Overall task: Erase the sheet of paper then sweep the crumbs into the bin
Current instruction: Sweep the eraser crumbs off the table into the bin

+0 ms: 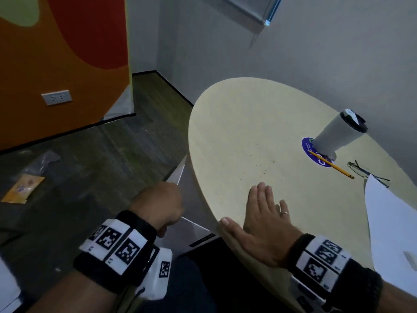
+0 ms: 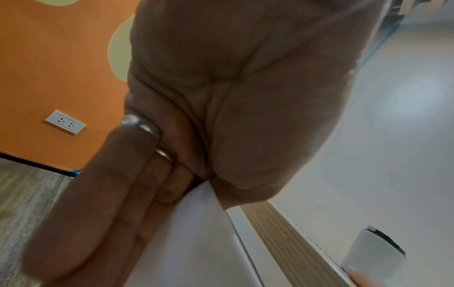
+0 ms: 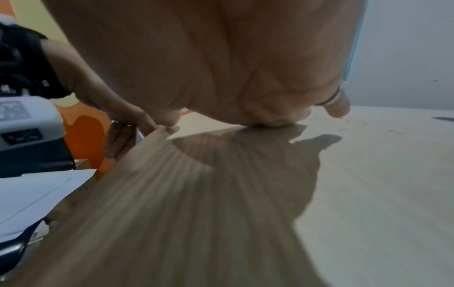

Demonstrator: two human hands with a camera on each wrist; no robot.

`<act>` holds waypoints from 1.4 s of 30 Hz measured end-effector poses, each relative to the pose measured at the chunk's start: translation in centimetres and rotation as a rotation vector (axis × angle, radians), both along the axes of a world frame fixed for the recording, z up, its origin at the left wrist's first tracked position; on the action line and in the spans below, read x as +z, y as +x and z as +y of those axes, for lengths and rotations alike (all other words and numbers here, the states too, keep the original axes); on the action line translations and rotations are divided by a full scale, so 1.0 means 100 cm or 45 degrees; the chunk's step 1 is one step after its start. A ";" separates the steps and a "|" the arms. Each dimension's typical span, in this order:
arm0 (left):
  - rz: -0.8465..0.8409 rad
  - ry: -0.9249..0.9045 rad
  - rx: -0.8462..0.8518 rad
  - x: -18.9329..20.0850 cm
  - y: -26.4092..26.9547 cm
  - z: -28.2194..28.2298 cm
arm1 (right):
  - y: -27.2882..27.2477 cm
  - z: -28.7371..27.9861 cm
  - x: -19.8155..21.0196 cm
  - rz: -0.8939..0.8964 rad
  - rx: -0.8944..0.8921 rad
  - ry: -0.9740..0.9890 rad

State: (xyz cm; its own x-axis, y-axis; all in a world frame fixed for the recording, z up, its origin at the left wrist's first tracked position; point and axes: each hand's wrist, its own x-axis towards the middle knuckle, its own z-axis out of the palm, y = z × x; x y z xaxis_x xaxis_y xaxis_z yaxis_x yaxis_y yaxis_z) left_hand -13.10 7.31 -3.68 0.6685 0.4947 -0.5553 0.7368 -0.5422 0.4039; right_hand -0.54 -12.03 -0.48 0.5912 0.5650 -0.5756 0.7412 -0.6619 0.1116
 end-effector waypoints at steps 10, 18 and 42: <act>0.058 0.063 0.032 0.018 -0.005 -0.001 | -0.036 0.035 -0.007 0.146 0.429 0.130; 0.088 0.068 0.008 0.021 -0.006 0.003 | -0.042 0.023 -0.007 0.083 0.419 0.006; 0.107 0.032 -0.051 0.007 0.000 0.000 | 0.074 -0.049 -0.004 0.224 -0.080 0.194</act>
